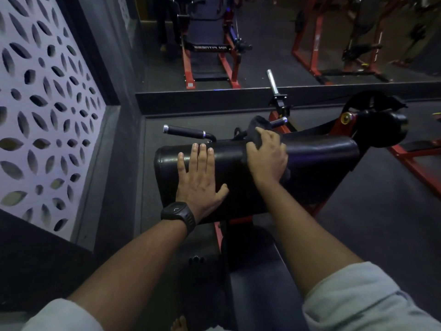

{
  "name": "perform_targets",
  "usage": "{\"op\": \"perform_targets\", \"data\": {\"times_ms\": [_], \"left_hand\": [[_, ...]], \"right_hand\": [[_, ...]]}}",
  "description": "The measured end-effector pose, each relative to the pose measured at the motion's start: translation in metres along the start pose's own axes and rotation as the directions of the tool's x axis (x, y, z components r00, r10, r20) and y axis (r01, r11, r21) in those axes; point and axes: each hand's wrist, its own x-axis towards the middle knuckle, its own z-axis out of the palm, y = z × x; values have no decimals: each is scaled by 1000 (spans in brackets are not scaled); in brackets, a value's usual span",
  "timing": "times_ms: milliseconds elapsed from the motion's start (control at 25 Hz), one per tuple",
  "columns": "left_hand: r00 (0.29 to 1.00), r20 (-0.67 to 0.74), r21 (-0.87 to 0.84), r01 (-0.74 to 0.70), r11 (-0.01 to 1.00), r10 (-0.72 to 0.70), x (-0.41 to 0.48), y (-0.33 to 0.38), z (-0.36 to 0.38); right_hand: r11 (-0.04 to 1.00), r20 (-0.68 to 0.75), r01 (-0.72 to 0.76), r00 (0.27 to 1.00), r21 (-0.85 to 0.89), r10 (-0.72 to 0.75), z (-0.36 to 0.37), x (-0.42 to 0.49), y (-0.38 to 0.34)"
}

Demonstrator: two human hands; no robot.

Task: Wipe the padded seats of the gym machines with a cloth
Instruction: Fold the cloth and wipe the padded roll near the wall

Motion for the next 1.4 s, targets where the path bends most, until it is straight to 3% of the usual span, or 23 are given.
{"op": "perform_targets", "data": {"times_ms": [40, 80, 160, 200, 280, 320, 360, 400, 480, 520, 600, 640, 680, 720, 800, 840, 920, 1000, 1040, 1120, 1160, 1320, 1400], "left_hand": [[1000, -4, 4, 4, 1000, -4, 0, 1, 0], [1000, -2, 14, -6, 1000, 6, 0, 0, 1], [999, -3, 22, -32, 999, 32, -1, -2, 4], [999, -2, 14, -35, 999, 35, -1, -3, 5], [1000, 7, -12, -30, 999, 30, 0, -3, 4], [999, 10, -14, -31, 999, 31, 0, -3, 4], [999, 13, -7, -36, 999, 36, 0, -3, 4], [999, 19, 7, -44, 999, 44, -1, -3, 3], [999, 13, 10, -51, 999, 51, -1, -4, 3], [999, 0, 0, -54, 999, 54, -2, -5, 4], [998, -11, -27, -62, 998, 62, -1, -5, 4], [998, -16, -45, -65, 997, 65, -2, -4, 5], [998, -25, -53, -66, 996, 65, -2, -4, 6], [997, -30, -53, -66, 996, 64, -2, -4, 6], [998, -30, -57, -59, 997, 58, -2, -4, 6], [998, -34, -60, -55, 997, 53, -3, -4, 7], [998, -41, -63, -45, 997, 42, -3, -3, 7], [999, -39, -76, -27, 997, 24, -3, 0, 5], [999, -44, -81, -13, 997, 10, -3, 2, 4], [998, -59, -94, 9, 996, -14, -1, 7, 3], [998, -59, -99, 15, 995, -21, -2, 9, 3], [998, -35, -85, 44, 995, -47, -2, 13, 3], [998, -37, -87, 55, 995, -58, -2, 16, 3]], "right_hand": [[999, 11, 8, 1000, -47, -8, 7, -13, -16], [970, 35, 213, 977, -119, -211, 14, -28, -24], [767, 124, 627, 779, -138, -614, 16, -32, -4], [737, 108, 659, 752, -151, -650, 10, -18, 9], [952, 2, 292, 956, -90, -293, 1, -1, 10], [997, -9, 48, 999, -55, -48, 3, -5, 2], [997, -12, -1, 1000, -72, 0, 9, -16, -13], [977, -17, 167, 985, -131, -170, 15, -27, -22], [809, 108, 566, 824, -159, -556, 13, -29, -4], [766, 137, 614, 789, -190, -599, 6, -14, 10], [956, 44, 255, 967, -146, -251, -6, 7, 15], [994, -1, 16, 1000, -109, -16, -4, 4, 9], [992, -18, -24, 1000, -127, 21, 4, -7, -5], [962, -5, 165, 985, -217, -170, 13, -22, -14], [770, 146, 596, 802, -228, -579, 12, -31, 3], [731, 171, 642, 766, -232, -619, 3, -19, 16], [932, 58, 319, 948, -171, -313, -7, 2, 19], [992, 3, 14, 1000, -123, -14, 1, -9, -4], [968, -6, 153, 988, -197, -157, 11, -26, -15], [802, 75, 550, 832, -232, -549, 13, -34, -3], [760, 116, 612, 790, -220, -602, 5, -18, 10], [983, 39, 86, 996, -161, -81, -7, 8, 8], [884, 43, 410, 910, -224, -411, 4, -18, -2]]}}
